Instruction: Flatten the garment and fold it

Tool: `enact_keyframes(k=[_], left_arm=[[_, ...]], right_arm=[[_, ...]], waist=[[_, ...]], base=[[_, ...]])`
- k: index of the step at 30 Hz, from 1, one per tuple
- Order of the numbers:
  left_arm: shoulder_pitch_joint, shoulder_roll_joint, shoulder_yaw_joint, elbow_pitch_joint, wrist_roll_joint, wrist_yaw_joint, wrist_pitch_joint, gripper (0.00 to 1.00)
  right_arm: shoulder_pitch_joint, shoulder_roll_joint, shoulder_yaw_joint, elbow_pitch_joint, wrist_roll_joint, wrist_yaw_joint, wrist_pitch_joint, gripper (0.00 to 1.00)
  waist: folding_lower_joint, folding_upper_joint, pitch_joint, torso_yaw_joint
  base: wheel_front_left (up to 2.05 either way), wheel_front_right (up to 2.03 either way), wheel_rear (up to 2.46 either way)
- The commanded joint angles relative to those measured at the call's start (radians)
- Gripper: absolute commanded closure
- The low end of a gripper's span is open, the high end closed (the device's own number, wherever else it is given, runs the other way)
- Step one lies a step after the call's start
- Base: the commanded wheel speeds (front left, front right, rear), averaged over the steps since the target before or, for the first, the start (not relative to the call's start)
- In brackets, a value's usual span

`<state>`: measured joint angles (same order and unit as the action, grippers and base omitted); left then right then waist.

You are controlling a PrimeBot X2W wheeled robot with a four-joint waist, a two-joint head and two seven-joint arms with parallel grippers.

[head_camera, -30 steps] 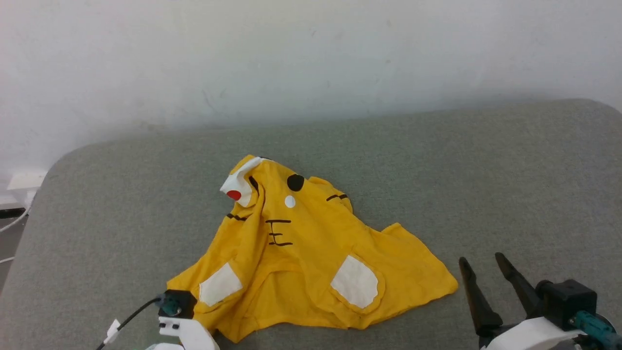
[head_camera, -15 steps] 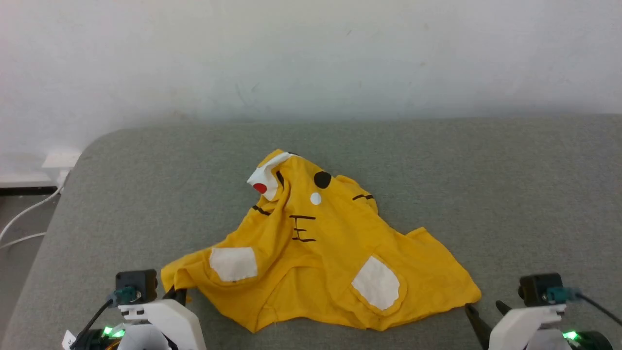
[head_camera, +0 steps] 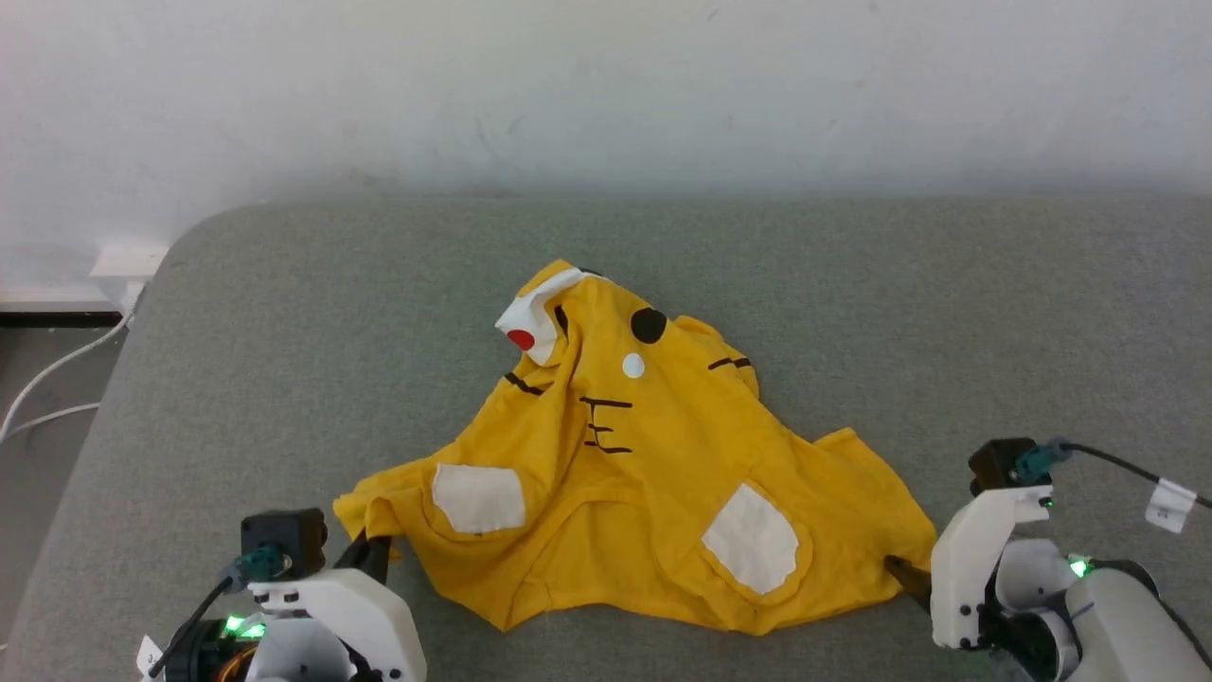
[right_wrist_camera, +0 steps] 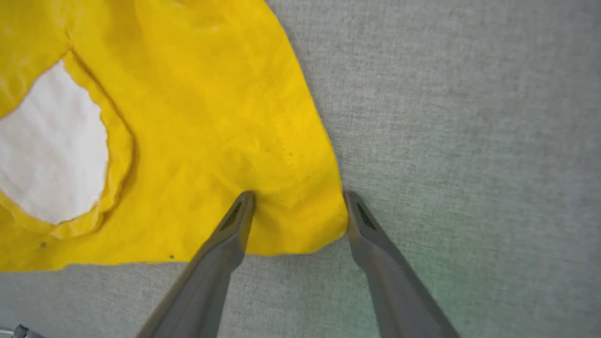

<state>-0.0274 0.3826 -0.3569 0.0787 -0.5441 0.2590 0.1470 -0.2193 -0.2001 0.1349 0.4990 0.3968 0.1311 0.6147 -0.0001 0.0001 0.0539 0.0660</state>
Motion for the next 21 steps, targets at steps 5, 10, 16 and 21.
enact_keyframes(k=[5,10,16,21], left_arm=[[-0.008,-0.004,0.003,0.002,-0.004,0.004,-0.008,1.00],[-0.006,0.016,0.021,-0.005,-0.008,0.007,-0.016,1.00],[-0.054,0.081,0.067,-0.058,0.006,0.009,-0.022,1.00],[-0.153,0.150,0.107,-0.115,0.021,-0.004,0.001,1.00]], right_arm=[[0.011,0.026,0.082,0.109,0.086,0.000,0.113,1.00],[-0.030,-0.021,0.110,0.064,0.091,0.000,0.031,1.00],[-0.096,-0.103,0.046,-0.067,0.029,0.000,-0.145,1.00],[-0.143,-0.123,-0.055,-0.197,-0.030,0.000,-0.173,1.00]], waist=[[0.0001,-0.0001,0.002,0.005],[0.0001,-0.0001,-0.026,-0.005],[0.0001,-0.0001,-0.086,-0.023],[0.0001,-0.0001,-0.126,-0.043]], base=[[0.00,0.00,0.00],[0.00,0.00,0.00],[0.00,0.00,0.00],[0.00,0.00,0.00]])
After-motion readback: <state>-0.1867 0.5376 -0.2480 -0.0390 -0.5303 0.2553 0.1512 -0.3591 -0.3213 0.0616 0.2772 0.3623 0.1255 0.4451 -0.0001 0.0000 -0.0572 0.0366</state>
